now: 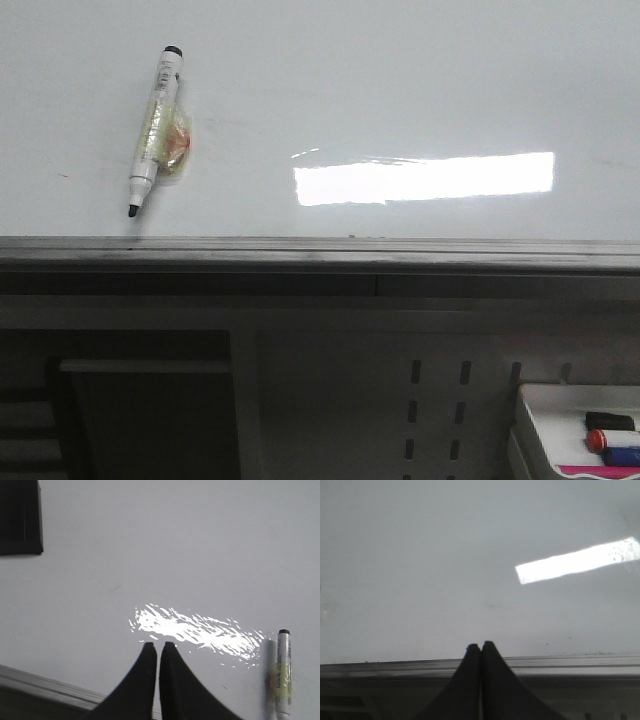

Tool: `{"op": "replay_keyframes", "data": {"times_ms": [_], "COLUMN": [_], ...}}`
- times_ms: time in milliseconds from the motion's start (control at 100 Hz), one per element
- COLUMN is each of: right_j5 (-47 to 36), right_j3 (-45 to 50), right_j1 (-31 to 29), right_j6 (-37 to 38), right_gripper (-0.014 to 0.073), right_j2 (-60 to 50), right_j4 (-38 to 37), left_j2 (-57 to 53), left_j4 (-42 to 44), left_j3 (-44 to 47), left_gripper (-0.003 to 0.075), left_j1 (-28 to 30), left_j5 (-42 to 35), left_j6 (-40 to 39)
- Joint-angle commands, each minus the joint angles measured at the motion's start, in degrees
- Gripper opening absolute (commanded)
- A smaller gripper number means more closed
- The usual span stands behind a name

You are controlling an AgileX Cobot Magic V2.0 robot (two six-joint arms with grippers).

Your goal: Write number 4 on whiteboard

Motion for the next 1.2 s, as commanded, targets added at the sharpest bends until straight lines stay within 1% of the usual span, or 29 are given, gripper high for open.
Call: {"op": "replay_keyframes", "data": {"times_ms": [0, 110, 210, 320, 450, 490, 520, 580, 620, 690, 730, 780, 860, 910, 960, 1109, 1189], "right_j5": [-2.5, -1.3, -1.3, -1.4, -1.5, -1.5, -1.5, -1.6, -1.8, -1.8, -1.8, -1.7, -1.6, -1.6, -1.6, -1.3, -1.0], "right_j3": [-4.3, -9.1, -13.5, -16.5, -17.9, -18.3, -18.6, -19.0, -19.2, -19.6, -19.6, -19.6, -19.6, -19.6, -19.6, -19.7, -19.7], "right_j1": [0.0, 0.0, 0.0, 0.0, 0.0, 0.0, 0.0, 0.0, 0.0, 0.0, 0.0, 0.0, 0.0, 0.0, 0.0, 0.0, 0.0], "right_j6": [0.0, 0.0, 0.0, 0.0, 0.0, 0.0, 0.0, 0.0, 0.0, 0.0, 0.0, 0.0, 0.0, 0.0, 0.0, 0.0, 0.0], "right_gripper": [-0.0064, -0.0064, -0.0064, -0.0064, -0.0062, -0.0052, -0.0026, 0.0044, 0.0116, 0.0241, 0.0302, 0.0348, 0.0359, 0.0359, 0.0359, 0.0359, 0.0359], "right_j2": [0.6, 3.8, 7.6, 11.8, 15.8, 16.8, 17.4, 18.3, 18.7, 19.2, 19.3, 19.6, 19.9, 20.2, 20.3, 20.7, 20.7], "right_j4": [1.0, 0.9, -1.8, -4.5, -9.7, -11.8, -12.8, -14.5, -14.7, -14.7, -14.7, -14.7, -14.7, -14.7, -14.6, -12.6, -12.5], "left_j2": [-1.2, 1.0, 5.5, 13.2, 23.4, 25.9, 28.3, 31.7, 34.0, 37.7, 39.9, 42.5, 46.8, 49.6, 52.6, 59.2, 62.2], "left_j4": [-3.0, -1.4, 0.0, 1.3, 1.1, 0.3, -0.5, -3.6, -6.1, -13.1, -17.8, -23.5, -31.1, -33.4, -34.9, -35.2, -35.2], "left_j3": [0.2, -4.2, -9.0, -15.3, -22.5, -24.6, -25.9, -28.4, -29.7, -31.1, -31.5, -31.9, -32.3, -32.6, -32.7, -33.4, -34.6], "left_gripper": [-0.0020, -0.0020, -0.0020, -0.0020, -0.0012, 0.0013, 0.0041, 0.0131, 0.0203, 0.0298, 0.0319, 0.0316, 0.0313, 0.0314, 0.0313, 0.0314, 0.0314], "left_j1": [-0.8, -0.8, -0.8, -0.8, -0.8, -0.8, -0.8, -0.9, -0.9, -1.3, -2.5, -4.4, -7.8, -9.9, -12.2, -18.0, -21.1], "left_j5": [-0.8, 5.5, 8.6, 15.2, 24.1, 26.4, 27.5, 29.0, 29.1, 29.1, 29.1, 28.8, 27.7, 26.3, 23.9, 14.6, 12.4], "left_j6": [-0.6, 0.2, 0.2, 0.9, 5.0, 6.4, 7.2, 10.4, 13.2, 20.1, 24.3, 29.0, 36.2, 38.3, 39.2, 39.2, 39.2]}}
